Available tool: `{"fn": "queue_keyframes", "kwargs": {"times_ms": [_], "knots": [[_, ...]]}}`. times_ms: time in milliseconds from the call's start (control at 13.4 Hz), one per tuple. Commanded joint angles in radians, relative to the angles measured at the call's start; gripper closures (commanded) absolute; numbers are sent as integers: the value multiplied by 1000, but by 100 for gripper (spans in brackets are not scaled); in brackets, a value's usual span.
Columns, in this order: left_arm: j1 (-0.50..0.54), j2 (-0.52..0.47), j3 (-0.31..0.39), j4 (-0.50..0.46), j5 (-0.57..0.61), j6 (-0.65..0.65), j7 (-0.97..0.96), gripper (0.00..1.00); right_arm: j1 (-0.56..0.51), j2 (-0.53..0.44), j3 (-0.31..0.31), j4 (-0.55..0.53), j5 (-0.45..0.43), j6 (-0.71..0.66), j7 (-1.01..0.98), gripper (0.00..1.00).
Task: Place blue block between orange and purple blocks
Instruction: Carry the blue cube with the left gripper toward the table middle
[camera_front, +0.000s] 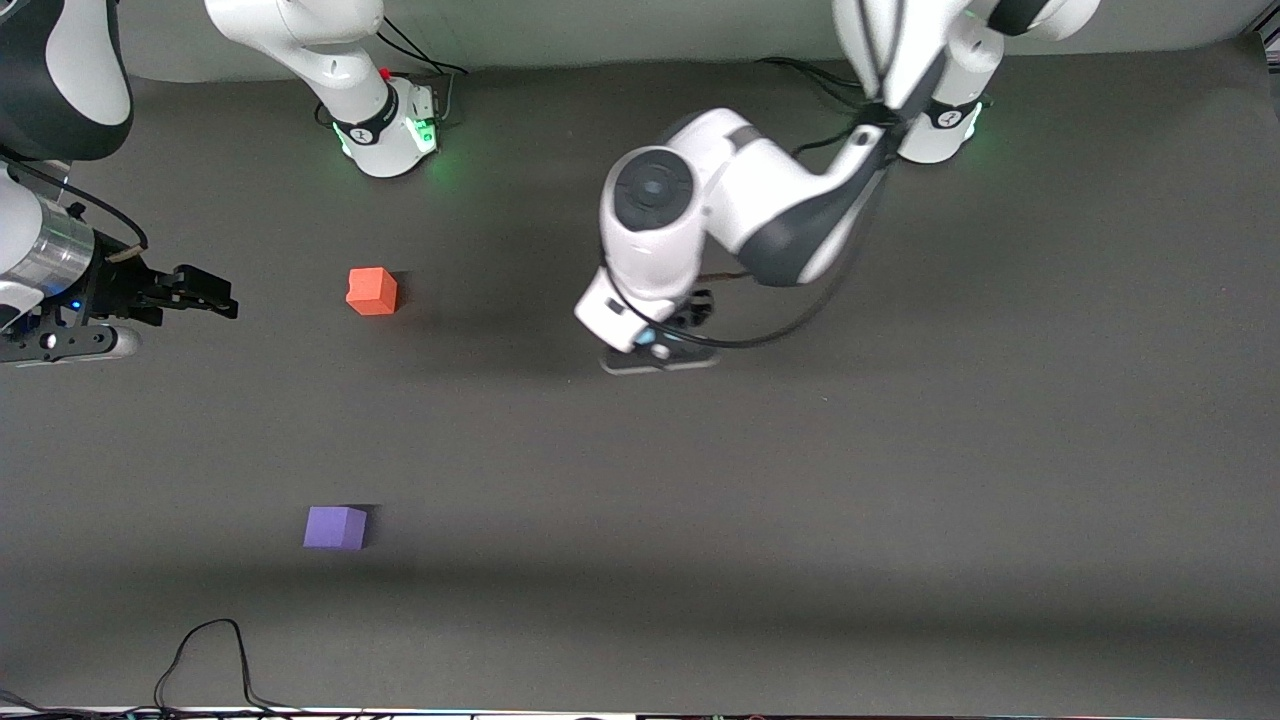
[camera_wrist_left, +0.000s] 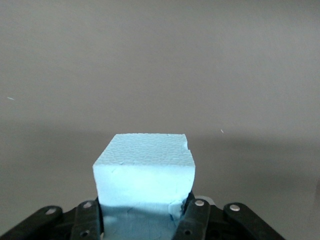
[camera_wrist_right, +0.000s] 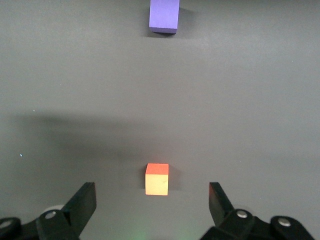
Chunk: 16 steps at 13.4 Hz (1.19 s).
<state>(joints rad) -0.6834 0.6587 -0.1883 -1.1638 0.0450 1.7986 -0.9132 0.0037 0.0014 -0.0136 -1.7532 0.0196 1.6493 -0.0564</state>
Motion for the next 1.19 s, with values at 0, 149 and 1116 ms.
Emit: {"fn": "queue_keyframes", "kwargs": {"times_ms": [0, 149, 1116], "knots": [[-39, 56, 16, 33, 21, 28, -12, 73, 9, -8, -8, -11, -1, 12, -19, 0], [-38, 85, 18, -15, 24, 105, -18, 73, 10, -8, -8, -11, -1, 12, -19, 0], [-82, 292, 20, -77, 167, 386, -115, 66, 10, -5, -6, -11, -1, 13, -19, 0]]}}
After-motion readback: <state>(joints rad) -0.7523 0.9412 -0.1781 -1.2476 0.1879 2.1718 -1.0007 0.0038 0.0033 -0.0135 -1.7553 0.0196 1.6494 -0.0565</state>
